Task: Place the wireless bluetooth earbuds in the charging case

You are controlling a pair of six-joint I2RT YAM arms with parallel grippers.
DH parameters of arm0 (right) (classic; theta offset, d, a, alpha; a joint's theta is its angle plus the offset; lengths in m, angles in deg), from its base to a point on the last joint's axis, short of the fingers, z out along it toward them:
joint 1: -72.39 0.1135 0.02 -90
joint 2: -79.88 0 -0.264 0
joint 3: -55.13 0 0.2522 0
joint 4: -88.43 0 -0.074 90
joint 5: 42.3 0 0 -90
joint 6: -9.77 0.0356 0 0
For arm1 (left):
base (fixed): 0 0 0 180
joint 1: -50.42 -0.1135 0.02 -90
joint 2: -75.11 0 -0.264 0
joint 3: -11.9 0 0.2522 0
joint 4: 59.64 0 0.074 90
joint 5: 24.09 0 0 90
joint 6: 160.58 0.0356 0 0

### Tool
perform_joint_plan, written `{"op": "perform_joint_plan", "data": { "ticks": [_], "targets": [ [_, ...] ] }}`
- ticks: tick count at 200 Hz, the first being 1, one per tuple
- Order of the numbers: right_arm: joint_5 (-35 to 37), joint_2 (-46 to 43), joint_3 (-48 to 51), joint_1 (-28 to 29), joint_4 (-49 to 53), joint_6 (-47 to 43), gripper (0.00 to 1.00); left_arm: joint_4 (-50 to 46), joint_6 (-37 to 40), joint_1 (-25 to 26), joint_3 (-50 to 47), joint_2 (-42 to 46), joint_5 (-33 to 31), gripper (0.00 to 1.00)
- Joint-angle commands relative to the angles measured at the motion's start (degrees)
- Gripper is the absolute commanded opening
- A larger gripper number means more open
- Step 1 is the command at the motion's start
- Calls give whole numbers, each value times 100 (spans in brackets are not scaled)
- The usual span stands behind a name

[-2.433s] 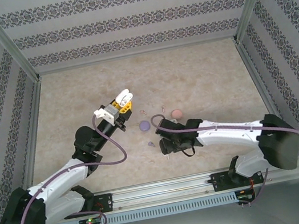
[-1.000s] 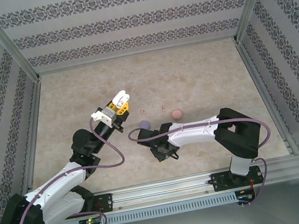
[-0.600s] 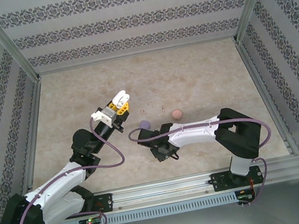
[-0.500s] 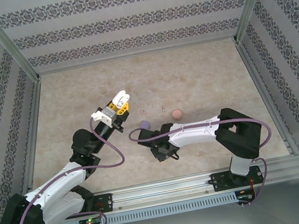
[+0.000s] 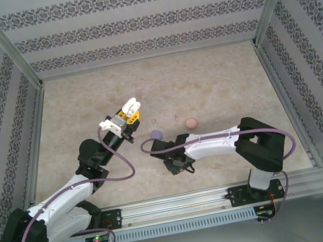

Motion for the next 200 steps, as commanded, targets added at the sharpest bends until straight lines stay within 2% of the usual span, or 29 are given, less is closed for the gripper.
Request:
{"op": "perform_joint_plan", "data": {
  "ticks": [1, 46, 101, 144, 200],
  "targets": [
    [181, -34, 181, 48, 290, 95, 33, 30, 9, -70, 101, -5, 94, 0],
    [247, -123, 202, 35, 242, 96, 28, -6, -11, -70, 127, -14, 118, 0],
    [333, -730, 299, -78, 185, 97, 27, -63, -19, -65, 197, 12, 152, 0],
    [556, -1818, 175, -386, 346, -115, 27, -128, -11, -70, 277, -4, 277, 0],
    [649, -3439, -629, -1334, -18, -1182, 26, -357, 73, -70, 498, -143, 791, 0]
  ]
}}
